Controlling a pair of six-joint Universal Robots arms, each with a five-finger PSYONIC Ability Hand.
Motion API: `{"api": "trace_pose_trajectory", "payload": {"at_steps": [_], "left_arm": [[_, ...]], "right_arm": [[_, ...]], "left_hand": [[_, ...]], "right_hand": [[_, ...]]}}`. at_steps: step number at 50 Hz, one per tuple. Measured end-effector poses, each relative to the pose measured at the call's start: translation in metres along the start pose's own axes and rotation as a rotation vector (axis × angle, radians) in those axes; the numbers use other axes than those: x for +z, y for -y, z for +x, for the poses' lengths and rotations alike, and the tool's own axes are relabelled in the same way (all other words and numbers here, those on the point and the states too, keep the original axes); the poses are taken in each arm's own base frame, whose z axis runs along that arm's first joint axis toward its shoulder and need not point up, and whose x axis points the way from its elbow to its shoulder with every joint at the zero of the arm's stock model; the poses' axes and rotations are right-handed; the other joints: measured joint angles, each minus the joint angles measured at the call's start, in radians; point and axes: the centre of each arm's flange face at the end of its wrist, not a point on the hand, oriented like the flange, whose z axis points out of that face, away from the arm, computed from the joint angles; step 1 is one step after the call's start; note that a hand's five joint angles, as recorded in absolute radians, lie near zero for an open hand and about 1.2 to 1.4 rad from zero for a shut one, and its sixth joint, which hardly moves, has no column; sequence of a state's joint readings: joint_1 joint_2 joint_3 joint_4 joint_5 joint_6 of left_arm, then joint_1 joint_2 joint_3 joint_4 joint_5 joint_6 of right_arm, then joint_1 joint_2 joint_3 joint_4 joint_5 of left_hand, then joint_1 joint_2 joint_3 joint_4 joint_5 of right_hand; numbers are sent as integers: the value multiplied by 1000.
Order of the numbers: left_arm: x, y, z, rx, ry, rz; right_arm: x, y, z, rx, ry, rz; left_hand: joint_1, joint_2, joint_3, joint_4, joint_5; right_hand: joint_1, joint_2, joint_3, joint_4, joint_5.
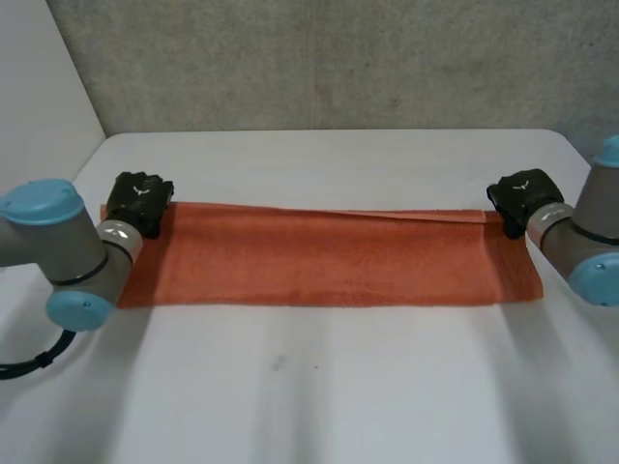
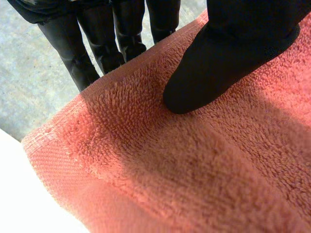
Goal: Fold the laundry
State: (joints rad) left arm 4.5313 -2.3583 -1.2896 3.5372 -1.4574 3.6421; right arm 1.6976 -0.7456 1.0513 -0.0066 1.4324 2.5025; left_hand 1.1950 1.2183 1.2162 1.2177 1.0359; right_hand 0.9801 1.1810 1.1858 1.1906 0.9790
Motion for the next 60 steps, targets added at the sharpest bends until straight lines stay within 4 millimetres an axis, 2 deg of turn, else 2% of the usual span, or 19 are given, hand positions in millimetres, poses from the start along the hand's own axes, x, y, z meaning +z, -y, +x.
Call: {"api": "trace_pose_trajectory", "payload": {"at_steps": [4, 5, 6, 7, 10, 13, 19, 21, 25, 31, 38, 41, 43, 44, 45, 50, 53, 60], "left_arm": [[7, -6, 6, 34, 0, 14], [10, -8, 10, 62, -1, 26], [10, -8, 12, 73, -2, 31], [11, -8, 13, 80, -2, 36], [10, -2, 17, 109, 2, 68], [7, 9, 19, 127, 10, 107], [-7, 40, 11, 134, 41, 184], [-18, 55, 6, 130, 54, 212], [-34, 70, 1, 117, 60, 230], [-69, 77, 0, 47, 38, 212], [-103, 67, 9, -104, -10, 153], [-113, 62, 12, -182, -27, 132], [-113, 62, 12, -182, -27, 132], [-117, 60, 13, -236, -33, 120], [-118, 59, 14, -250, -34, 117], [-119, 56, 13, -302, -17, 103], [-119, 55, 12, -304, -6, 98], [-120, 52, 12, -301, 3, 86]], "right_arm": [[11, 0, -4, -8, -23, 20], [16, 1, -6, -9, -42, 32], [17, 2, -6, -8, -49, 37], [18, 4, -6, -5, -60, 45], [19, 14, -1, 22, -103, 79], [13, 29, 10, 80, -146, 125], [-14, 56, 29, 204, -178, 192], [-30, 65, 34, 241, -178, 205], [-51, 67, 33, 257, -157, 196], [-84, 52, 11, 236, -51, 137], [-101, 22, -6, 204, 35, 54], [-99, 2, -10, 170, 48, 18], [-99, 2, -10, 170, 48, 18], [-97, -5, -11, 157, 50, 9], [-92, -18, -11, 130, 51, -9], [-79, -44, -9, 63, 45, -42], [-73, -51, -7, 48, 45, -48], [-66, -58, -1, 54, 36, -54]], "left_hand": [[0, 0, 0, 0, 0], [-393, -373, -368, -372, -364], [-491, -488, -460, -465, -455], [-512, -511, -483, -487, -477], [-858, -869, -866, -871, -853], [-935, -963, -962, -963, -936], [-1006, -1045, -1042, -1042, -1002], [-1010, -1049, -1044, -1044, -1004], [-1010, -1051, -1049, -1048, -1004], [-1010, -1052, -1049, -1048, -1004], [-1010, -1052, -1049, -1048, -1004], [-1010, -1053, -1049, -1048, -1004], [-1010, -1053, -1049, -1048, -1004], [-1010, -1053, -1049, -1048, -1004], [-1010, -1053, -1049, -1048, -1004], [-1010, -1053, -1049, -1048, -1004], [-1010, -1053, -1049, -1048, -1004], [-1010, -1053, -1049, -1048, -1004]], "right_hand": [[0, 0, 0, 0, 0], [-581, -649, -618, -618, -596], [-581, -649, -618, -618, -596], [-747, -900, -895, -896, -854], [-766, -960, -972, -954, -903], [-766, -960, -971, -954, -903], [-766, -960, -972, -954, -903], [-766, -960, -972, -954, -903], [-766, -960, -972, -954, -903], [-766, -960, -972, -954, -903], [-766, -959, -969, -954, -903], [-745, -913, -919, -921, -870], [-745, -913, -919, -921, -870], [-743, -907, -913, -915, -865], [-642, -785, -791, -798, -764], [-551, -683, -686, -687, -669], [-439, -546, -553, -558, -545], [-391, -494, -498, -505, -496]]}}
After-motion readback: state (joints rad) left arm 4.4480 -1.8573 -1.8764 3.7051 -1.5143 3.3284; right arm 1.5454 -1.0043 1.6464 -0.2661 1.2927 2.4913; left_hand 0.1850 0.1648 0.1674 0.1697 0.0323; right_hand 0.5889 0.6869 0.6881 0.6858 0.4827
